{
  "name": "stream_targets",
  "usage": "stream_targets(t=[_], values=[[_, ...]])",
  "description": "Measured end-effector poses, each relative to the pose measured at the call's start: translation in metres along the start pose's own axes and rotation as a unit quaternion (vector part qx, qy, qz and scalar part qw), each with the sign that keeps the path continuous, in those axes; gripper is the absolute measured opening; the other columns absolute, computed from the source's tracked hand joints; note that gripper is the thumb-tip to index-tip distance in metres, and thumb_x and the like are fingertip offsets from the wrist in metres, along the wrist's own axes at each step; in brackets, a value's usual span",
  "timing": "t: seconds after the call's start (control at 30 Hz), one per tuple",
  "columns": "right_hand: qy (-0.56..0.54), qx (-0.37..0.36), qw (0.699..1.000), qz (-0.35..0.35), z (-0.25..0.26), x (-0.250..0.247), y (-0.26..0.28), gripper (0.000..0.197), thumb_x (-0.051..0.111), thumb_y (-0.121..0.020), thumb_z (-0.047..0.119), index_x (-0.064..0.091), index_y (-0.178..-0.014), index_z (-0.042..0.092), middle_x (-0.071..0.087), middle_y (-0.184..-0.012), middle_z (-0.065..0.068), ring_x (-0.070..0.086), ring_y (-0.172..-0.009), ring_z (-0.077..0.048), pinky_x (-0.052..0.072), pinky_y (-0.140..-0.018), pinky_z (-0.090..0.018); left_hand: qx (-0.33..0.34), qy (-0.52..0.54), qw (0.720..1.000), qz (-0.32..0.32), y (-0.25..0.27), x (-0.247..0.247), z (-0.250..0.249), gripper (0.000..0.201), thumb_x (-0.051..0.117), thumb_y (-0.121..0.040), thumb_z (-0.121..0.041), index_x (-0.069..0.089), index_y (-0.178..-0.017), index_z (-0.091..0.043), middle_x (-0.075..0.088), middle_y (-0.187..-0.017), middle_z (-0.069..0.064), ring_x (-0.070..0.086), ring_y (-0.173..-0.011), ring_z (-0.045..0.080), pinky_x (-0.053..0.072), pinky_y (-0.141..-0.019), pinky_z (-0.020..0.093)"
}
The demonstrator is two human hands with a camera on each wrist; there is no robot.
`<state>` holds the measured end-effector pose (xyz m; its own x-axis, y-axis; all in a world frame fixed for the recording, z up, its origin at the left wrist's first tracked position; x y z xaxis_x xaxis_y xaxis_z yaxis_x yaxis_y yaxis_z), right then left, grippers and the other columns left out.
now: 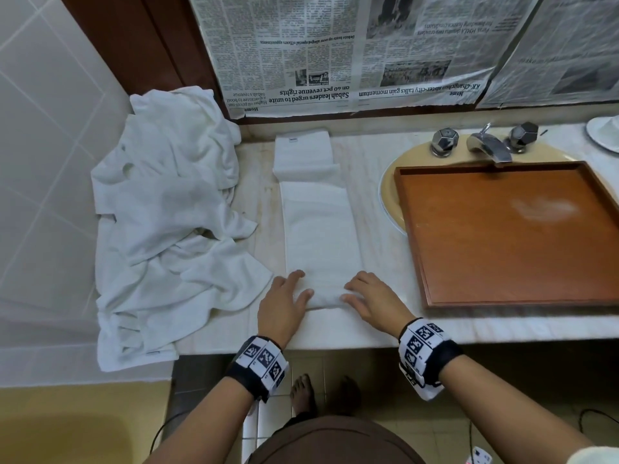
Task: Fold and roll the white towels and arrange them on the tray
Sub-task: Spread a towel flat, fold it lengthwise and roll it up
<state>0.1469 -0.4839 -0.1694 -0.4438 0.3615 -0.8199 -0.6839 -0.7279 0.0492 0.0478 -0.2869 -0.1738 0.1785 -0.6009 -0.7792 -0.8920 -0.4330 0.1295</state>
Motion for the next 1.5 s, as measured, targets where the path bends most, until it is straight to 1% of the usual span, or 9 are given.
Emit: stream_targets(t=[0.2, 0.33, 0.5, 0.77, 0.93, 1.07, 1.23, 1.4, 1.5], values=[[-0.09, 0.073, 0.993, 0.019, 0.002, -0.009, -0.012, 0.016, 0.054, -0.099, 0.033, 0.059, -0.11, 0.023, 0.065, -0.101, -0.002, 0.058, -0.094, -0.019, 0.046, -0.083, -0.034, 0.052, -0.113, 0.99, 0.064, 0.009, 0.0, 0.007, 0.045, 0.055, -0.094, -0.056, 0.06, -0.131, -0.03, 0.054, -0.129, -0.007, 0.049, -0.118, 0.021, 0.044, -0.093, 0.04], [0.08, -0.045, 0.996, -0.008, 0.008, -0.001, -0.003, 0.031, 0.04, -0.098, 0.037, 0.064, -0.101, 0.018, 0.059, -0.096, -0.001, 0.055, -0.087, -0.023, 0.043, -0.07, -0.036, 0.04, 0.014, 0.997, 0.057, 0.003, -0.005, 0.012, 0.031, 0.063, -0.093, -0.045, 0.069, -0.112, -0.021, 0.061, -0.1, -0.005, 0.059, -0.1, 0.02, 0.041, -0.085, 0.03], [0.202, -0.062, 0.977, 0.022, 0.012, 0.004, 0.003, 0.039, 0.072, -0.076, 0.043, 0.064, -0.104, 0.017, 0.06, -0.106, -0.001, 0.057, -0.095, -0.024, 0.047, -0.072, -0.037, -0.033, 0.092, 0.995, 0.024, -0.006, -0.007, 0.007, 0.02, 0.069, -0.09, -0.038, 0.071, -0.102, -0.022, 0.068, -0.098, -0.006, 0.061, -0.097, 0.015, 0.04, -0.082, 0.025], [-0.008, 0.091, 0.991, 0.1, -0.001, -0.002, -0.01, 0.044, 0.055, -0.088, 0.044, 0.066, -0.116, 0.013, 0.045, -0.107, 0.004, 0.04, -0.111, -0.017, 0.036, -0.094, -0.029, 0.13, -0.044, 0.988, 0.077, 0.019, 0.001, 0.001, 0.056, 0.055, -0.083, -0.068, 0.065, -0.124, -0.031, 0.054, -0.121, -0.011, 0.043, -0.112, 0.012, 0.04, -0.093, 0.035], [-0.071, 0.103, 0.99, 0.066, -0.001, -0.005, -0.001, 0.03, 0.054, -0.097, 0.039, 0.058, -0.12, 0.02, 0.058, -0.11, 0.004, 0.053, -0.107, -0.014, 0.042, -0.088, -0.031, 0.073, 0.043, 0.994, 0.064, 0.017, -0.006, 0.011, 0.038, 0.065, -0.092, -0.047, 0.069, -0.124, -0.026, 0.055, -0.114, -0.007, 0.05, -0.11, 0.013, 0.034, -0.096, 0.022], [0.048, 0.024, 0.998, 0.028, 0.009, -0.001, 0.004, 0.03, 0.038, -0.103, 0.042, 0.056, -0.117, 0.023, 0.053, -0.11, 0.004, 0.052, -0.1, -0.019, 0.049, -0.073, -0.036, 0.026, 0.053, 0.994, 0.094, 0.01, -0.011, 0.013, 0.046, 0.055, -0.098, -0.046, 0.057, -0.139, -0.025, 0.061, -0.12, 0.003, 0.056, -0.118, 0.02, 0.039, -0.104, 0.032], [0.002, -0.009, 0.999, 0.052, 0.0, 0.003, 0.007, 0.04, 0.048, -0.099, 0.05, 0.062, -0.121, 0.02, 0.05, -0.118, 0.005, 0.046, -0.109, -0.011, 0.048, -0.085, -0.03, -0.015, -0.006, 0.998, 0.062, 0.005, -0.014, 0.008, 0.041, 0.059, -0.096, -0.043, 0.064, -0.126, -0.016, 0.054, -0.114, 0.005, 0.056, -0.111, 0.023, 0.034, -0.09, 0.023], [-0.002, 0.042, 0.996, 0.077, 0.001, 0.002, -0.012, 0.036, 0.048, -0.1, 0.046, 0.064, -0.12, 0.02, 0.059, -0.112, 0.001, 0.053, -0.106, -0.017, 0.047, -0.087, -0.037, 0.08, -0.06, 0.994, 0.039, 0.01, -0.011, 0.001, 0.052, 0.045, -0.092, -0.048, 0.058, -0.133, -0.021, 0.045, -0.136, 0.0, 0.046, -0.112, 0.025, 0.039, -0.094, 0.029], [-0.018, 0.069, 0.996, 0.063, 0.005, -0.001, -0.018, 0.023, 0.047, -0.101, 0.042, 0.058, -0.115, 0.027, 0.062, -0.106, 0.003, 0.057, -0.099, -0.019, 0.05, -0.081, -0.04, 0.034, -0.064, 0.996, 0.053, 0.009, -0.01, 0.004, 0.053, 0.041, -0.095, -0.051, 0.062, -0.131, -0.019, 0.053, -0.134, -0.001, 0.045, -0.118, 0.024, 0.038, -0.102, 0.03]])
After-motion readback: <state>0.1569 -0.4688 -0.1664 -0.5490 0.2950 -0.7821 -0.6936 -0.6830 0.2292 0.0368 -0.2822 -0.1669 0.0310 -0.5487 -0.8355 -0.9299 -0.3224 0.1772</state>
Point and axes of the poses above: each hand's wrist, its own y-axis away from the middle knuckle, its own x-axis out of the palm, z = x × y, the point moved 3 cm from there along -y, towards the middle knuckle
